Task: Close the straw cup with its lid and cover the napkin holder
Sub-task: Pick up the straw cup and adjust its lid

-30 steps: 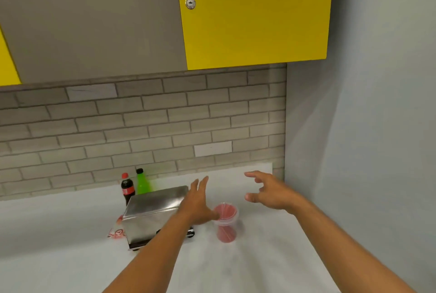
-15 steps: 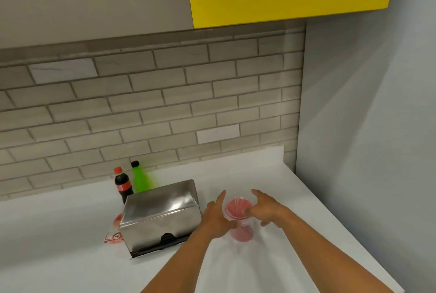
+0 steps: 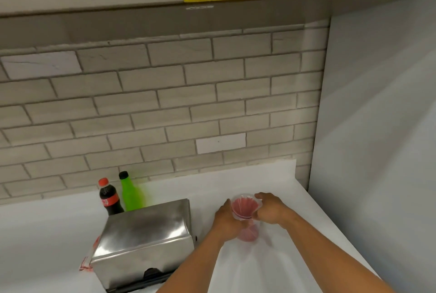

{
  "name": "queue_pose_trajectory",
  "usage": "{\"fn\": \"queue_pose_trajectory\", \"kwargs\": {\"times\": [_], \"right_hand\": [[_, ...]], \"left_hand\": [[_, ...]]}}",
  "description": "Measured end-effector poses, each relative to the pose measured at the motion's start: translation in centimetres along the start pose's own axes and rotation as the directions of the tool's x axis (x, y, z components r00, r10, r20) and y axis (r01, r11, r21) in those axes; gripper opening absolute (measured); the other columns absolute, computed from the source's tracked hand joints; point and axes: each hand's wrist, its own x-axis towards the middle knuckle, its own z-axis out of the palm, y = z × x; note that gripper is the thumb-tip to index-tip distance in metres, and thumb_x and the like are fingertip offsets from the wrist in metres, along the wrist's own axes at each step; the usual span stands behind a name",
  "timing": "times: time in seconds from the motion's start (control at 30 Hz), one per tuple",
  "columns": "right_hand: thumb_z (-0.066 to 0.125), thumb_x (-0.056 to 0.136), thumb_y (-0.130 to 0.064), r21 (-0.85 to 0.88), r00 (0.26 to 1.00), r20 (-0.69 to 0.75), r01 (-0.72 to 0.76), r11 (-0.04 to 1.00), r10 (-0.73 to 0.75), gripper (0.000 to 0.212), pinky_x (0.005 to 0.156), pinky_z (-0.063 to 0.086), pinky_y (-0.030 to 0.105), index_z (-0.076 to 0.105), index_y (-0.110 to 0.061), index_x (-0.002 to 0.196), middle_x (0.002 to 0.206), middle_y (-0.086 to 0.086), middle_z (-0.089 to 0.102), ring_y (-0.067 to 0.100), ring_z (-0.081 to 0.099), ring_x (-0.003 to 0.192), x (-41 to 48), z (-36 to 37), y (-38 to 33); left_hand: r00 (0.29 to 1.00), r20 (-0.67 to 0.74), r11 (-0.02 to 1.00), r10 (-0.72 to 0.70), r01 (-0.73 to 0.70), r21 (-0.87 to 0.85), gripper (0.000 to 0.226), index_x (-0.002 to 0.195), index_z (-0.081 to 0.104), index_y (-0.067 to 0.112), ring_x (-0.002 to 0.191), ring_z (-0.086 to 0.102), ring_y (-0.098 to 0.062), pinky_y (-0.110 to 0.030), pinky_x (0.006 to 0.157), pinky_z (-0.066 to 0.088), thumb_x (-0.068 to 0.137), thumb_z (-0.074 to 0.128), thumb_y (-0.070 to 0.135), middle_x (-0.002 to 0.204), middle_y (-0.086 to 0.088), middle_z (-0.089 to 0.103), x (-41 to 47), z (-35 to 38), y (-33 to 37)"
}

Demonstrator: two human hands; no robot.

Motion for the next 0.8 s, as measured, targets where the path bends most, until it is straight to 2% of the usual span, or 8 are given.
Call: {"fn": "queue_pose_trajectory", "kwargs": {"times": [0.13,0.27,0.4,0.6,0.73,0.8], "right_hand": [[0.083,0.084,-0.022,0.001,1.000,-0.013,-0.012,1.000,0.012,0.087,0.100,0.049,0.023,0.039,-0.015,0.158,0.158,0.005,0.046,0.024,0.051,0.138,3.9,-1.3,1.2],[0.080,0.085,-0.016,0.029,1.000,-0.028,-0.006,1.000,0.007,0.083,0.103,0.044,0.024,0.040,-0.015,0.157,0.158,0.006,0.047,0.025,0.049,0.141,7.2,-2.5,2.1],[0.081,0.083,-0.020,0.015,0.999,-0.036,0.006,1.000,-0.005,0.080,0.106,0.041,0.025,0.045,-0.016,0.154,0.155,0.004,0.050,0.024,0.051,0.139,9.8,-3.1,2.6],[0.080,0.077,-0.022,-0.006,0.999,-0.041,0.015,1.000,-0.016,0.075,0.105,0.048,0.030,0.054,-0.017,0.147,0.147,0.004,0.059,0.025,0.058,0.131,13.4,-3.5,3.2],[0.080,0.082,-0.025,-0.076,0.999,-0.026,0.024,0.997,-0.026,0.078,0.105,0.044,0.028,0.047,-0.016,0.152,0.153,0.002,0.053,0.026,0.054,0.136,12.8,-4.2,2.5],[0.076,0.088,-0.025,-0.135,0.999,-0.021,0.025,0.991,-0.028,0.078,0.109,0.041,0.029,0.041,-0.014,0.157,0.157,0.006,0.049,0.027,0.050,0.140,11.3,-4.8,1.5]], "left_hand": [[0.999,-0.015,0.999,-0.035,0.035,-0.033,0.068,0.123,0.062,0.030,0.110,0.067,-0.017,-0.031,0.094,0.058,0.061,0.087,0.042,0.117,0.008,0.069,2.2,0.6,2.4],[0.998,-0.042,0.997,-0.048,0.045,-0.065,0.067,0.125,0.061,0.028,0.111,0.066,-0.018,-0.033,0.096,0.057,0.063,0.087,0.035,0.118,0.007,0.069,4.5,1.1,4.1],[0.996,-0.041,0.993,-0.083,0.080,-0.082,0.066,0.125,0.059,0.027,0.111,0.064,-0.018,-0.031,0.093,0.056,0.066,0.088,0.030,0.118,0.006,0.066,6.6,1.2,5.1],[0.995,-0.059,0.995,-0.085,0.082,-0.052,0.071,0.130,0.057,0.026,0.117,0.064,-0.021,-0.037,0.100,0.056,0.066,0.086,0.037,0.123,0.005,0.066,8.9,1.2,6.1],[0.998,-0.024,0.998,-0.060,0.061,0.005,0.072,0.132,0.057,0.025,0.116,0.065,-0.020,-0.033,0.098,0.056,0.069,0.088,0.040,0.125,0.004,0.067,9.5,1.0,5.7],[0.999,0.004,0.997,-0.050,0.049,0.060,0.081,0.134,0.057,0.024,0.114,0.066,-0.018,-0.031,0.095,0.058,0.064,0.090,0.046,0.123,0.003,0.067,9.2,0.3,5.5]]}}
